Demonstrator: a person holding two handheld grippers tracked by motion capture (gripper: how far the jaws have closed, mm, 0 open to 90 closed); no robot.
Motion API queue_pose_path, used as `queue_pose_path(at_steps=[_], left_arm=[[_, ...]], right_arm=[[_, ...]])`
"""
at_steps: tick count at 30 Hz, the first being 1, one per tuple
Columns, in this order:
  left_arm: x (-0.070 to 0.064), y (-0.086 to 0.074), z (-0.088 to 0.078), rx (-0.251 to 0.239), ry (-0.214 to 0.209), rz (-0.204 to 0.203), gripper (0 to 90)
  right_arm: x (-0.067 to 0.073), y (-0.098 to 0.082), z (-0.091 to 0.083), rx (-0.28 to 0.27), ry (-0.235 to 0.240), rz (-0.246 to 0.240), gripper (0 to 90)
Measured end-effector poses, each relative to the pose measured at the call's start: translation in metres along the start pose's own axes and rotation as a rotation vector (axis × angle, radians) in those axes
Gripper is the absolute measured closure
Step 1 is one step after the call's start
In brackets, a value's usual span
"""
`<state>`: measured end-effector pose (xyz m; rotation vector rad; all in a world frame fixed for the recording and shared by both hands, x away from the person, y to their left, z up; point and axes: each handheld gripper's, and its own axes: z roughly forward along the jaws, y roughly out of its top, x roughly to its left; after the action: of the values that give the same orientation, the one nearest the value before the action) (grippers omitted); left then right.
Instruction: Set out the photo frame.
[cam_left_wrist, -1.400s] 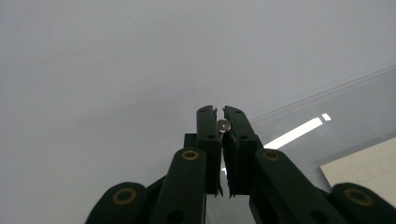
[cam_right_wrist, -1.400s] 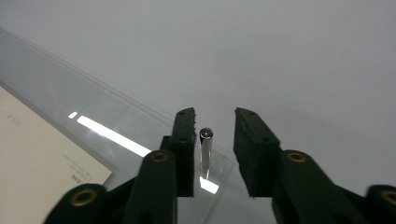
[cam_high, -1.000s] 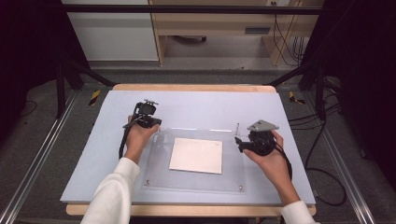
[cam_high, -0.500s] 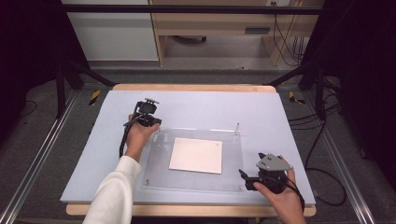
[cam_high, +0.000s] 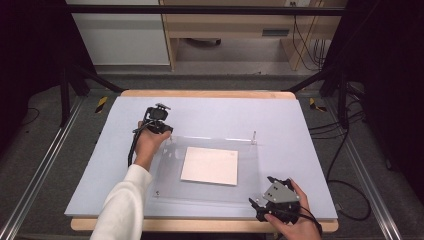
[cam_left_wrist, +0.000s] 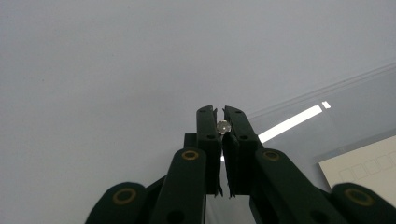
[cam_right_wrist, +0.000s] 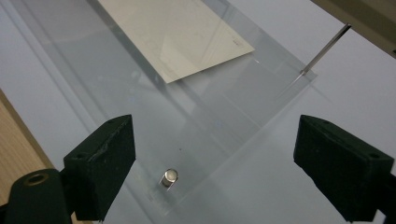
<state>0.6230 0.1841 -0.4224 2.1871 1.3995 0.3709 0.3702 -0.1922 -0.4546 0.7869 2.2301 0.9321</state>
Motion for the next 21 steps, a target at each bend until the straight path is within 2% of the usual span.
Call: queue_pose_path(at_steps=[6,10,18,21], left_arm=[[0.001,0.003,0.001,0.013,-0.005,-0.002,84.9],[0.002,0.003,0.001,0.016,-0.009,-0.002,84.9],[0.003,0.004,0.001,0.02,-0.012,-0.007,84.9],[0.003,0.005,0.002,0.023,-0.014,-0.01,84.9]], right_arm=[[0.006,-0.006,-0.001,0.021,0.021,-0.021,12.4],[0.012,-0.01,0.0,0.041,0.029,-0.067,12.5],[0.019,-0.01,0.009,0.087,0.007,-0.134,15.9],[0.02,-0.01,0.011,0.096,0.004,-0.137,16.2]])
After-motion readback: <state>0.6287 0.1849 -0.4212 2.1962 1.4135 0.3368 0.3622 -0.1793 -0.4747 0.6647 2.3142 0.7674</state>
